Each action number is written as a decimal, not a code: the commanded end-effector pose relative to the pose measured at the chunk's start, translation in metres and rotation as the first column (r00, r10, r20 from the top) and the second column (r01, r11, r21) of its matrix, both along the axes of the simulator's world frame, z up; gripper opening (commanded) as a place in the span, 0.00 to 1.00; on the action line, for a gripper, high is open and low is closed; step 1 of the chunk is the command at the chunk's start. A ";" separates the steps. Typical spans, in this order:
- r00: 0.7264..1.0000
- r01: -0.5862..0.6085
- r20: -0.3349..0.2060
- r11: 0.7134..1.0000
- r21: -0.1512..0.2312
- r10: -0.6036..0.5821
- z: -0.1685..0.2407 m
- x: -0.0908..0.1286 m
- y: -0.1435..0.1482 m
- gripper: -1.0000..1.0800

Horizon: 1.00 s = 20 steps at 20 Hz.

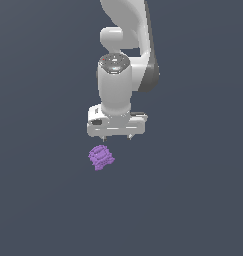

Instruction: Pick up the object and move it to a goal position.

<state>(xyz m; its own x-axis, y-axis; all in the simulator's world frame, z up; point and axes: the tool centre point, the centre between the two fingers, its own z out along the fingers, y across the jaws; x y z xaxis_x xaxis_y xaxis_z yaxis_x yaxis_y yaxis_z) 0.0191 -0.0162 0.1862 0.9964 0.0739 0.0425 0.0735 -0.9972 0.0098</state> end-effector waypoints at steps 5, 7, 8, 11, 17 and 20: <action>0.996 -0.091 -0.009 0.996 -0.004 0.091 -0.017 0.002 -0.015 0.96; 0.992 -0.128 -0.013 0.992 -0.005 0.128 -0.024 0.002 -0.022 0.96; 0.989 -0.148 -0.015 0.989 -0.006 0.148 -0.028 0.002 -0.025 0.96; 0.977 -0.211 -0.022 0.977 -0.006 0.211 -0.040 0.002 -0.036 0.96; 0.943 -0.331 -0.033 0.944 -0.003 0.330 -0.064 0.002 -0.056 0.96; 0.925 -0.378 -0.037 0.926 0.000 0.378 -0.074 0.001 -0.064 0.96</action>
